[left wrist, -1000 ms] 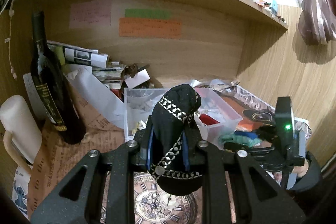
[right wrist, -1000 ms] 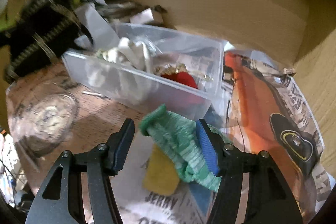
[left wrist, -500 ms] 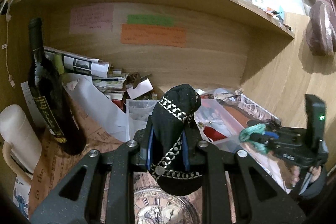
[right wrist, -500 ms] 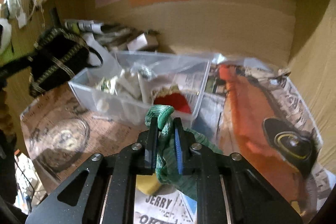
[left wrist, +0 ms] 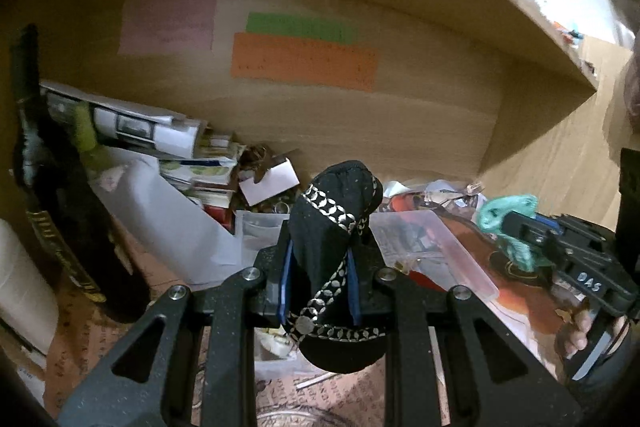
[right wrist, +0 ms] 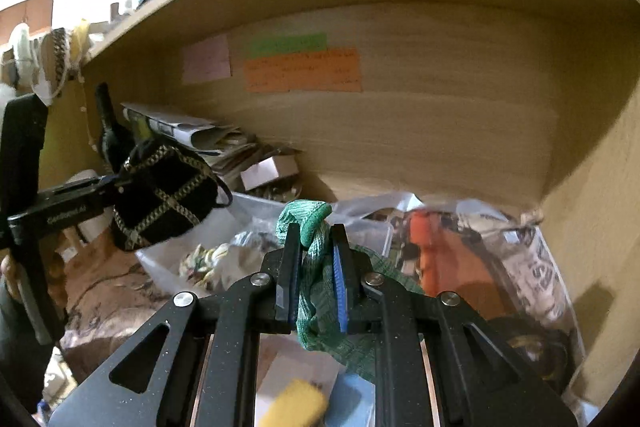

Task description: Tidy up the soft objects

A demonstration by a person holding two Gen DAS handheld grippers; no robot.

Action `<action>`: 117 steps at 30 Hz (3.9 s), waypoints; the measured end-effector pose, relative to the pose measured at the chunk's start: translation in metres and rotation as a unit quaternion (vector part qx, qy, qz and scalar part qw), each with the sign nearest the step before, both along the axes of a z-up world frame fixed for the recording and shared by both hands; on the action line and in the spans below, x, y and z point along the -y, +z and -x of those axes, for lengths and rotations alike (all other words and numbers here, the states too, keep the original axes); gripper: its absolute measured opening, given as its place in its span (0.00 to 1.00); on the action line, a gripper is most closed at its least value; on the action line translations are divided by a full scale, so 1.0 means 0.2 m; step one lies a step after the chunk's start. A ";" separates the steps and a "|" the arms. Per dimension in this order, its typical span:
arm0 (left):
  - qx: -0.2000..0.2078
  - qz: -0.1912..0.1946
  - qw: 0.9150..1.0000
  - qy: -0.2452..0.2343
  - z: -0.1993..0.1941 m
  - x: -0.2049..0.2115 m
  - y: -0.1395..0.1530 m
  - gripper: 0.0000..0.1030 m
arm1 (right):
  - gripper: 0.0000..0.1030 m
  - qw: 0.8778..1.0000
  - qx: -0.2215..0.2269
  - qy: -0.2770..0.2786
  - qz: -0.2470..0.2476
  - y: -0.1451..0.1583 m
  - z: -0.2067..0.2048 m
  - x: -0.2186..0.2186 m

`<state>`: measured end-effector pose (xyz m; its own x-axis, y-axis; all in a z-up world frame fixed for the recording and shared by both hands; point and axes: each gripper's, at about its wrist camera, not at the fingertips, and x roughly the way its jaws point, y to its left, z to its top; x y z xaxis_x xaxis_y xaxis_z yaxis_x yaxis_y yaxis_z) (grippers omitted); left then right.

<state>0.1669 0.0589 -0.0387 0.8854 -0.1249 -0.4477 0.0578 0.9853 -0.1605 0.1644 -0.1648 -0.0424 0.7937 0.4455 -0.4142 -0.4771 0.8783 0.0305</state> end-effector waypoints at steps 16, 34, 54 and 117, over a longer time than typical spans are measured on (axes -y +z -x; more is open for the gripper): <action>-0.074 -0.024 0.997 0.008 -0.30 0.06 -0.27 0.23 | 0.23 0.991 -0.085 0.019 0.099 -0.27 -0.28 -0.27; -0.084 -0.064 0.994 -0.021 -0.10 0.14 -0.30 0.60 | 0.78 0.994 -0.053 -0.002 0.091 -0.26 0.05 -0.09; -0.033 -0.050 0.998 0.010 0.25 0.00 -0.17 0.77 | 0.38 0.986 -0.141 0.019 0.086 -0.48 0.17 0.00; 0.130 -0.041 0.990 0.016 0.64 0.21 0.22 1.00 | 1.00 0.994 0.105 0.003 -0.043 0.21 0.44 -0.02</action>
